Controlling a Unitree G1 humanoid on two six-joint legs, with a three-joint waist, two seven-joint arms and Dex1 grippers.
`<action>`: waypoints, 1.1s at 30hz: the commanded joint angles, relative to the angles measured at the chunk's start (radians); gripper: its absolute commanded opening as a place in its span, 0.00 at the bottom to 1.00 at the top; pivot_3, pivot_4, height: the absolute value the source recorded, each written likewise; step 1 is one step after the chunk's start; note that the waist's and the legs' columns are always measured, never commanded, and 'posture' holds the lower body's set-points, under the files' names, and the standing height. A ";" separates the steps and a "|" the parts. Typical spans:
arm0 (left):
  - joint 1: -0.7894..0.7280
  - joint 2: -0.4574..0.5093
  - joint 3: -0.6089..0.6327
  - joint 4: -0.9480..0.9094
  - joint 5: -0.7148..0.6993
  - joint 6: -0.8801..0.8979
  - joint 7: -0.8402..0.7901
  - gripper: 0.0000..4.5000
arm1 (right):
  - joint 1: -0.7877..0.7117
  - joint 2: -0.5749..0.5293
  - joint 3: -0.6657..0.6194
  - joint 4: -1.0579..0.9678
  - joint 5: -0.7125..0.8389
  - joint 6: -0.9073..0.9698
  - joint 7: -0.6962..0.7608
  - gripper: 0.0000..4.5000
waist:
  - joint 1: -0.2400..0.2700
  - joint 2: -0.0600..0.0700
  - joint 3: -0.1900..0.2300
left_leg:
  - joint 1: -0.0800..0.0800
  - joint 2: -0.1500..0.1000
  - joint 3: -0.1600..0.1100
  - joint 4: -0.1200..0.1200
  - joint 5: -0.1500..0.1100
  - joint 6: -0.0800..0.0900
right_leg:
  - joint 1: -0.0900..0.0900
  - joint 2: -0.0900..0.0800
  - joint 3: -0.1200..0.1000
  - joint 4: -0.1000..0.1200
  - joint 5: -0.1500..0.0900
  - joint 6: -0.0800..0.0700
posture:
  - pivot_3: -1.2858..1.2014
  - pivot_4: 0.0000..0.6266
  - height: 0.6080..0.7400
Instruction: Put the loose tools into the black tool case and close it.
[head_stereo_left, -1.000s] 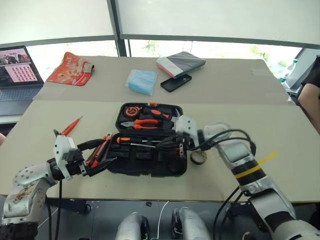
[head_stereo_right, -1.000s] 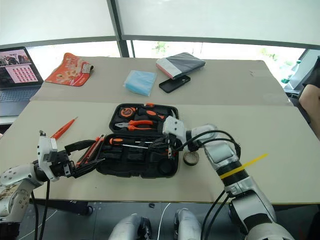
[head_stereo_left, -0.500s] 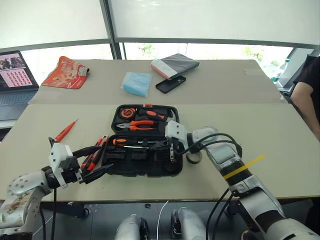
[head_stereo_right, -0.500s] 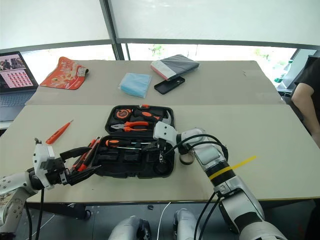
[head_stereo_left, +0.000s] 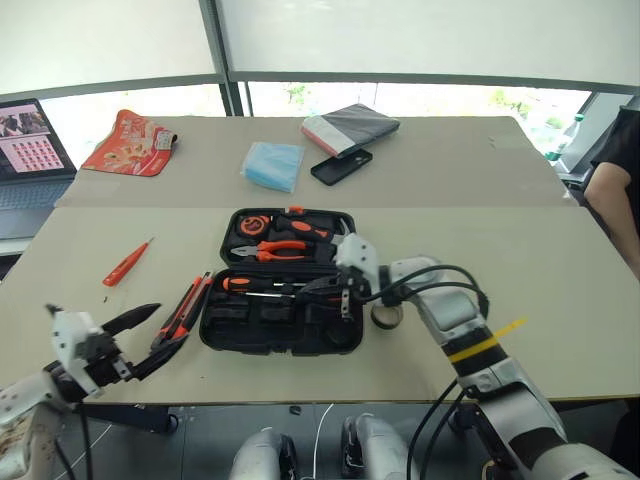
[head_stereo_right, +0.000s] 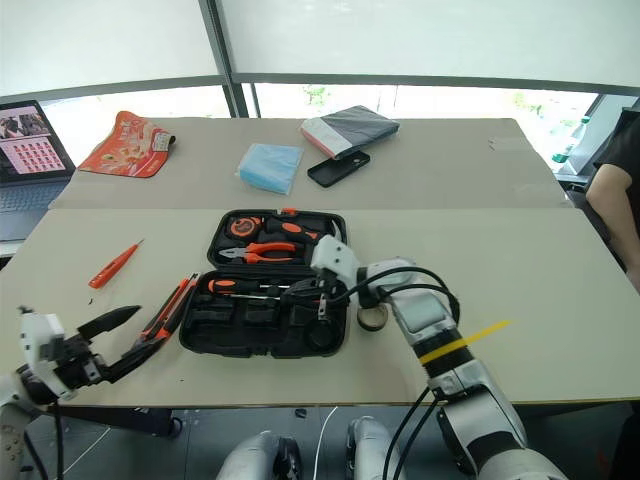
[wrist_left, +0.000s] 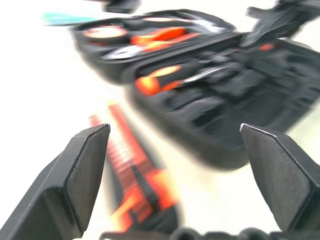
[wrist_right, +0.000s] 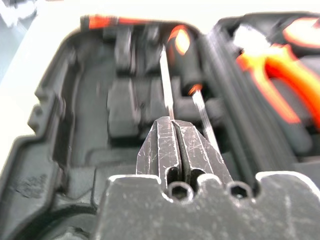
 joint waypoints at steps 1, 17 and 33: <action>0.057 0.009 0.156 0.076 -0.019 -0.010 0.090 1.00 | 0.122 -0.061 -0.141 -0.204 0.133 -0.012 0.007 0.32 | 0.003 -0.001 0.000 | 0.000 0.000 0.000 0.000 -0.001 0.001 | 0.001 0.000 0.000 -0.001 0.000 0.000 | 0.52 0.24 1.00; -0.078 0.105 0.180 0.069 -0.029 0.256 0.375 1.00 | 0.531 -0.097 -0.371 -0.417 0.289 -0.282 -0.042 1.00 | 0.062 -0.006 0.002 | 0.005 -0.001 -0.002 0.000 -0.014 0.013 | 0.007 -0.007 -0.006 -0.012 -0.003 0.000 | 0.52 0.24 1.00; -1.045 0.229 -0.418 0.943 0.422 0.341 0.304 1.00 | 0.498 -0.066 -0.255 -0.505 0.215 -0.295 -0.189 1.00 | 0.019 -0.013 0.000 | 0.001 -0.003 0.007 -0.001 -0.002 0.012 | 0.006 0.010 -0.006 -0.011 -0.001 0.008 | 0.52 0.24 1.00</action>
